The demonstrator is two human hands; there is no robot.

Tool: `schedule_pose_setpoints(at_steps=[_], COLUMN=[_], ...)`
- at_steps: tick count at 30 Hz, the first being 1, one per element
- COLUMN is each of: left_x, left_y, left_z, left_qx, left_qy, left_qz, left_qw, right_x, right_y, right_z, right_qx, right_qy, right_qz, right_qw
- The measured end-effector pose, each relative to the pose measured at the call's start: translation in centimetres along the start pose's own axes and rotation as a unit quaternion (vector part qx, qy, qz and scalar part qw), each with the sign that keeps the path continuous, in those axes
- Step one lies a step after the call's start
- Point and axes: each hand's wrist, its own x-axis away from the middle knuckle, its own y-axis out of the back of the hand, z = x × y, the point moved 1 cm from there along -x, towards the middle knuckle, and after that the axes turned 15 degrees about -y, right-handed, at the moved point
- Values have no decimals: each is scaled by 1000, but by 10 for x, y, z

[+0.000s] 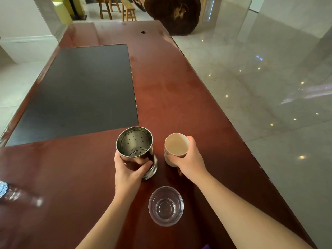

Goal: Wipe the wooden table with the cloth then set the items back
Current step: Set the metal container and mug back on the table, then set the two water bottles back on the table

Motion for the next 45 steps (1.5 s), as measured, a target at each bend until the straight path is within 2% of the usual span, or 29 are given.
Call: schedule_pose_setpoints(at_steps=[5, 10, 16, 20, 23, 30, 38, 41, 45], left_x=[0, 7, 29, 44, 54, 87, 127, 129, 121], left_y=[7, 24, 55, 81, 105, 178, 273, 300, 325], left_z=[5, 8, -4, -13, -19, -28, -18, -7, 11], left_qx=[-29, -76, -83, -86, -90, -127, -134, -139, -135], left_qy=[-7, 21, 25, 31, 32, 51, 98, 119, 131], left_qz=[28, 35, -4, -54, -101, -235, -385, -414, -414], left_qw=[999, 996, 996, 994, 990, 962, 908, 892, 891], right_x=[1, 1, 7, 24, 40, 89, 150, 167, 181], right_y=[-1, 3, 14, 28, 28, -25, -137, -183, -240], right_z=[0, 2, 15, 42, 76, 153, 198, 202, 201], right_qx=[12, 28, 5, -45, -83, -146, -76, -40, -15], right_qy=[-9, -41, -55, -5, 32, 116, 181, 182, 150], right_qz=[-3, 15, -20, -81, -88, 14, 153, 191, 223], right_qw=[1000, 999, 998, 996, 992, 982, 968, 964, 963])
